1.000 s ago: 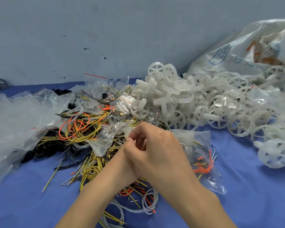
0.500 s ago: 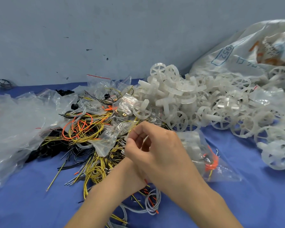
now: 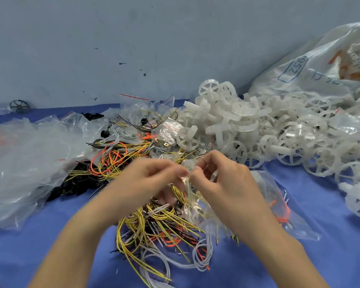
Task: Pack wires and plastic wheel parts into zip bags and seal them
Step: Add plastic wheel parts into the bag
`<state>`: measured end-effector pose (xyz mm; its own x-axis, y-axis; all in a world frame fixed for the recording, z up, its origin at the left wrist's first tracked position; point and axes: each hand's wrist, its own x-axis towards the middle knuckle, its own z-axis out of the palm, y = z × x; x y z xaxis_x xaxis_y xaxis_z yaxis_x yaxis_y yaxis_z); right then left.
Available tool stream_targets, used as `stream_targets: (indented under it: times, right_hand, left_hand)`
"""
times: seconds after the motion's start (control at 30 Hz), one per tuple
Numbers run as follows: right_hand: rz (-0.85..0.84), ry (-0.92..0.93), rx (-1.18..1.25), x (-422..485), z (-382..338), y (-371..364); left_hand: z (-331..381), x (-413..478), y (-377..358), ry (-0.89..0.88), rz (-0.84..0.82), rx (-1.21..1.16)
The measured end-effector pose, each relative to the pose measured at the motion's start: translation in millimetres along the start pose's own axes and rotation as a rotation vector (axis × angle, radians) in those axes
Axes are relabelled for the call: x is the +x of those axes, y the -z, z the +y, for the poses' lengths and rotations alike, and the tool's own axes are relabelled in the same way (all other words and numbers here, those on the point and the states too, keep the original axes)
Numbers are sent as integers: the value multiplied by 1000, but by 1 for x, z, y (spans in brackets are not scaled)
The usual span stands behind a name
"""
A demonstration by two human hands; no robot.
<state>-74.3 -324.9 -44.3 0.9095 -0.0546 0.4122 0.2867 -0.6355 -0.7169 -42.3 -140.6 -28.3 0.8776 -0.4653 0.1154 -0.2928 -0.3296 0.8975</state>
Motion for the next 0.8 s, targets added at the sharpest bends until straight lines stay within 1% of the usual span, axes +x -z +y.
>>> stream_targets:
  times: [0.07, 0.1, 0.13, 0.17, 0.23, 0.33, 0.47, 0.53, 0.6, 0.63, 0.7, 0.8]
  right_hand:
    - [-12, -16, 12, 0, 3, -2]
    - [-20, -21, 14, -1, 4, -3]
    - [-27, -26, 13, -1, 5, -5]
    - [-35, -30, 12, -1, 6, -6]
    - [-49, -34, 8, -2, 7, -8]
    - [-59, -29, 8, -3, 9, -9]
    - [-65, -25, 4, -3, 9, -11]
    - [-66, -31, 11, -3, 10, -12]
    - [-64, -42, 17, -3, 11, -12]
    - [-62, -45, 18, -3, 11, -12]
    - [-60, -49, 23, -3, 11, -12]
    - [-60, -50, 31, -4, 10, -11]
  left_hand:
    - [-13, -1, 22, 12, 292, -27]
    - [-21, -4, 34, 37, 462, 10]
    - [-31, -6, 44, 73, 597, 78]
    - [-42, -8, 50, 106, 691, 154]
    - [-58, -11, 54, 140, 758, 227]
    - [-62, -13, 48, 132, 705, 255]
    - [-54, -13, 37, 67, 648, 441]
    - [-52, -11, 29, 15, 540, 483]
    - [-52, -6, 19, 19, 379, 591]
    - [-54, -3, 14, 35, 332, 671]
    - [-59, 5, 4, 88, 309, 800]
    - [-66, 13, -2, 125, 368, 789]
